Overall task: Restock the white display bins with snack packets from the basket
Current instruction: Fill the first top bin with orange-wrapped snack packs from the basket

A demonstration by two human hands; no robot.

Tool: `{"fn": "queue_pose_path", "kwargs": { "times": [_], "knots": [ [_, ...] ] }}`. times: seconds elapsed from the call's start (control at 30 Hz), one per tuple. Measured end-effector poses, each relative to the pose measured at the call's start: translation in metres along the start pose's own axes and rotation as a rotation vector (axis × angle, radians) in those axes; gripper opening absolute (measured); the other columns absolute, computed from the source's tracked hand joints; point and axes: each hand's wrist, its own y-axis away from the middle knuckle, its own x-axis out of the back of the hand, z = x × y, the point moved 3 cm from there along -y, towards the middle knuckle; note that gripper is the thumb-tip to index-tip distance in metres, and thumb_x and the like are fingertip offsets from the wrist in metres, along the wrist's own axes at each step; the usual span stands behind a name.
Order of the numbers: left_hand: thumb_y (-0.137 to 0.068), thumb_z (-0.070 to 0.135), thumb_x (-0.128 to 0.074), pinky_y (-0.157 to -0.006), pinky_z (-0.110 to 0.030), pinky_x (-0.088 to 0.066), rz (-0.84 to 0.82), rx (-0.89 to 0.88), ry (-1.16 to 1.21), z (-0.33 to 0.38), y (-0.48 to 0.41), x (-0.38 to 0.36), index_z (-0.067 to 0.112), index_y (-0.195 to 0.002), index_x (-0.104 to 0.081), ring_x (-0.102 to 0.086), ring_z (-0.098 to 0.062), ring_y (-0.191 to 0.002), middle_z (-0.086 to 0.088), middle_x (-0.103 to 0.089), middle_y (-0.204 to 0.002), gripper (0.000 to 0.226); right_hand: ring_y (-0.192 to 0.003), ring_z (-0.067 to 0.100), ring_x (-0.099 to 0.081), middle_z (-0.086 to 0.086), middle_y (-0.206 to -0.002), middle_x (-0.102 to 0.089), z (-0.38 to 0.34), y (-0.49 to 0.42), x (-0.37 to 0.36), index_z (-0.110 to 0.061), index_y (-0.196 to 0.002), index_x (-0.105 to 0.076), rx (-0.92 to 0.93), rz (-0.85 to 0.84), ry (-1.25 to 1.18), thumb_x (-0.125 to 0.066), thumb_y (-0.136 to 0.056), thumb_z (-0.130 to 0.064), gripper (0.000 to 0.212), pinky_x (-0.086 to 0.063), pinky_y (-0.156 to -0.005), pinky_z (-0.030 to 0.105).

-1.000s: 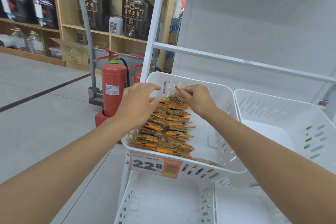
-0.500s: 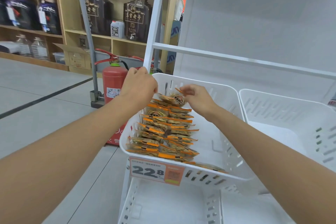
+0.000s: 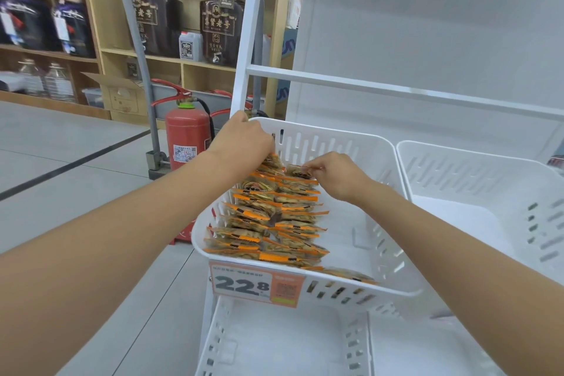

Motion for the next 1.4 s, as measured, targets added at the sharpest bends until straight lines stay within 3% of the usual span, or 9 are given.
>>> {"fn": "queue_pose_path", "kwargs": {
  "times": [0.07, 0.2, 0.3, 0.53, 0.7, 0.87, 1.03, 1.2, 1.4],
  "knots": [
    [-0.101, 0.019, -0.049, -0.096, -0.037, -0.03, -0.024, -0.017, 0.12, 0.003, 0.002, -0.01, 0.035, -0.108, -0.066, -0.058, -0.021, -0.098, 0.007, -0.066, -0.093, 0.024, -0.098, 0.021, -0.058, 0.009, -0.117, -0.067, 0.005, 0.003, -0.001, -0.011, -0.12, -0.068, -0.03, -0.055, -0.06, -0.04, -0.101, -0.007, 0.034, -0.042, -0.081, 0.024],
    [-0.106, 0.038, -0.028, -0.106, -0.036, -0.013, -0.086, 0.055, 0.475, -0.008, 0.01, -0.025, 0.039, -0.13, -0.057, -0.052, -0.016, -0.117, 0.008, -0.067, -0.108, 0.038, -0.115, 0.015, -0.054, -0.001, -0.127, -0.061, 0.008, 0.007, -0.004, -0.017, -0.125, -0.064, -0.087, -0.211, -0.412, -0.043, -0.103, -0.024, 0.031, -0.042, -0.1, 0.03],
    [-0.106, 0.039, -0.027, -0.101, -0.039, -0.017, -0.124, 0.055, 0.477, -0.009, 0.014, -0.024, 0.047, -0.134, -0.052, -0.04, -0.013, -0.129, 0.01, -0.064, -0.117, 0.038, -0.115, 0.011, -0.051, -0.004, -0.131, -0.056, 0.001, 0.009, -0.012, -0.022, -0.134, -0.056, -0.059, -0.312, -0.342, -0.04, -0.103, -0.037, 0.038, -0.036, -0.092, 0.024],
    [-0.103, 0.046, -0.032, -0.097, -0.04, -0.022, -0.112, 0.116, 0.549, -0.008, 0.016, -0.027, 0.047, -0.135, -0.052, -0.041, -0.016, -0.122, 0.006, -0.06, -0.118, 0.037, -0.136, 0.017, -0.039, -0.001, -0.151, -0.039, -0.002, 0.014, -0.012, -0.022, -0.146, -0.041, -0.064, -0.201, -0.366, -0.042, -0.102, -0.039, 0.048, -0.032, -0.107, 0.028],
    [-0.101, 0.043, -0.043, -0.104, -0.043, -0.027, -0.027, 0.232, 0.55, -0.001, 0.039, 0.004, 0.031, -0.136, -0.055, -0.044, -0.024, -0.126, -0.004, -0.06, -0.126, 0.038, -0.142, 0.018, -0.031, -0.001, -0.153, -0.037, -0.008, 0.036, -0.001, -0.023, -0.146, -0.041, -0.045, -0.118, -0.266, -0.051, -0.099, -0.036, 0.05, -0.024, -0.107, 0.023],
    [-0.099, 0.034, -0.052, -0.094, -0.042, -0.041, 0.011, 0.28, 0.734, 0.022, 0.089, 0.071, 0.023, -0.123, -0.062, -0.053, -0.025, -0.115, -0.002, -0.067, -0.117, 0.029, -0.11, 0.018, -0.055, 0.003, -0.126, -0.058, -0.038, 0.108, 0.027, -0.019, -0.126, -0.061, -0.016, 0.126, -0.211, -0.06, -0.093, -0.022, 0.032, -0.038, -0.093, 0.023],
    [-0.094, 0.027, -0.061, -0.079, -0.035, -0.05, -0.063, 0.262, 1.045, 0.09, 0.174, 0.123, 0.019, -0.102, -0.067, -0.062, -0.018, -0.092, 0.005, -0.066, -0.095, 0.013, -0.073, 0.015, -0.056, 0.001, -0.094, -0.067, -0.059, 0.228, 0.034, -0.015, -0.1, -0.071, -0.015, 0.258, -0.196, -0.06, -0.084, -0.008, 0.021, -0.049, -0.08, 0.033],
    [-0.094, 0.027, -0.063, -0.083, -0.037, -0.052, -0.309, 0.268, 1.173, 0.158, 0.286, 0.109, 0.015, -0.106, -0.067, -0.061, -0.019, -0.088, 0.002, -0.064, -0.095, 0.017, -0.076, 0.014, -0.056, -0.002, -0.091, -0.065, -0.043, 0.357, -0.007, -0.012, -0.101, -0.071, -0.124, -0.049, -0.243, -0.061, -0.087, -0.006, 0.019, -0.044, -0.076, 0.026],
    [-0.091, 0.024, -0.069, -0.085, -0.033, -0.051, -0.513, 0.344, 1.23, 0.189, 0.401, 0.078, 0.015, -0.107, -0.069, -0.062, -0.017, -0.092, 0.001, -0.064, -0.098, 0.019, -0.092, 0.012, -0.056, 0.003, -0.115, -0.064, -0.021, 0.458, -0.084, -0.012, -0.116, -0.067, -0.23, -0.464, -0.21, -0.064, -0.089, -0.012, 0.027, -0.04, -0.078, 0.019]
  ]
}}
